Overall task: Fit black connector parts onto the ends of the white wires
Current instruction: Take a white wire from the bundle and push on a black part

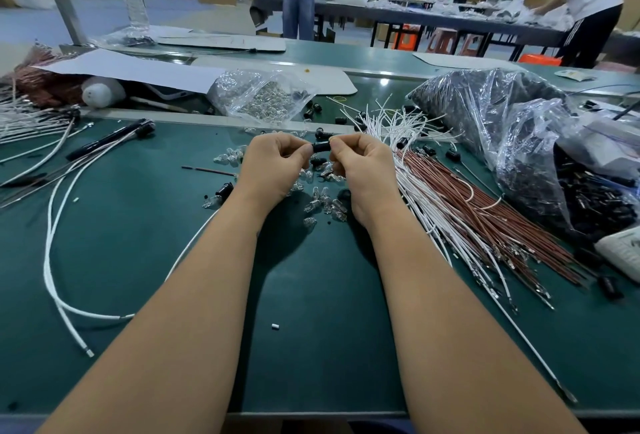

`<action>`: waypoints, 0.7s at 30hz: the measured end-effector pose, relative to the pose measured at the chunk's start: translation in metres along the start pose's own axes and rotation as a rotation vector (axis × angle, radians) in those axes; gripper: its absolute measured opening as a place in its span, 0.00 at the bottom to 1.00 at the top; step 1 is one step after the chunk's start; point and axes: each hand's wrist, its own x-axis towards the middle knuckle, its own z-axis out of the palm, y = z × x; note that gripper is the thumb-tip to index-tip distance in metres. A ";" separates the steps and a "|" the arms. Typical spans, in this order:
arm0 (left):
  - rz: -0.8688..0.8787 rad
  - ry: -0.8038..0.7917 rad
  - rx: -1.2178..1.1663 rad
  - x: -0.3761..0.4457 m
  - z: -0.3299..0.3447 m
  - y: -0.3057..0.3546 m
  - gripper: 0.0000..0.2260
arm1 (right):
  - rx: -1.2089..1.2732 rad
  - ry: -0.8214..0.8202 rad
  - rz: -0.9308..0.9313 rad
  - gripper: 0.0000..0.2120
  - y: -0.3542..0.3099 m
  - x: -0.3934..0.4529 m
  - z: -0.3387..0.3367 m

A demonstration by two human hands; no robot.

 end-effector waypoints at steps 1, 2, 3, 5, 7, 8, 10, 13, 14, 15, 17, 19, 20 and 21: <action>0.006 -0.005 -0.010 -0.001 0.000 0.001 0.05 | 0.051 0.010 0.032 0.06 0.000 0.000 0.000; 0.005 -0.009 -0.024 -0.001 0.000 0.001 0.05 | 0.114 0.014 0.067 0.05 -0.001 0.000 0.000; 0.000 -0.012 -0.041 -0.002 -0.001 0.002 0.04 | 0.178 0.013 0.098 0.05 -0.002 0.001 -0.001; -0.007 -0.022 -0.066 -0.002 -0.002 0.002 0.04 | 0.250 0.007 0.124 0.06 -0.002 0.001 -0.002; -0.005 -0.037 -0.068 -0.003 -0.003 0.002 0.04 | 0.215 0.005 0.104 0.07 -0.002 0.002 -0.002; -0.004 -0.043 -0.066 -0.004 -0.003 0.002 0.04 | 0.179 0.006 0.087 0.07 -0.002 0.002 -0.003; -0.012 -0.051 -0.067 -0.004 -0.003 0.002 0.03 | 0.117 0.004 0.065 0.09 -0.001 0.002 -0.003; -0.009 -0.045 -0.070 -0.005 -0.004 0.002 0.02 | 0.094 -0.014 0.078 0.11 0.000 0.001 -0.003; -0.004 -0.040 -0.068 -0.005 -0.004 0.002 0.02 | 0.106 -0.024 0.088 0.11 0.000 0.001 -0.002; -0.002 -0.039 -0.068 -0.006 -0.004 0.002 0.02 | 0.119 -0.034 0.096 0.11 0.000 0.001 -0.002; -0.010 -0.049 -0.075 -0.007 -0.005 0.002 0.01 | 0.138 -0.049 0.110 0.11 0.001 0.000 0.000; -0.020 -0.060 -0.087 -0.007 -0.005 0.000 0.02 | 0.145 -0.064 0.120 0.12 0.001 -0.001 0.000; -0.025 -0.062 -0.098 -0.007 -0.005 0.000 0.02 | 0.141 -0.069 0.123 0.12 0.001 -0.002 0.001; -0.030 -0.064 -0.110 -0.007 -0.005 -0.001 0.03 | 0.130 -0.070 0.126 0.13 0.000 -0.002 0.001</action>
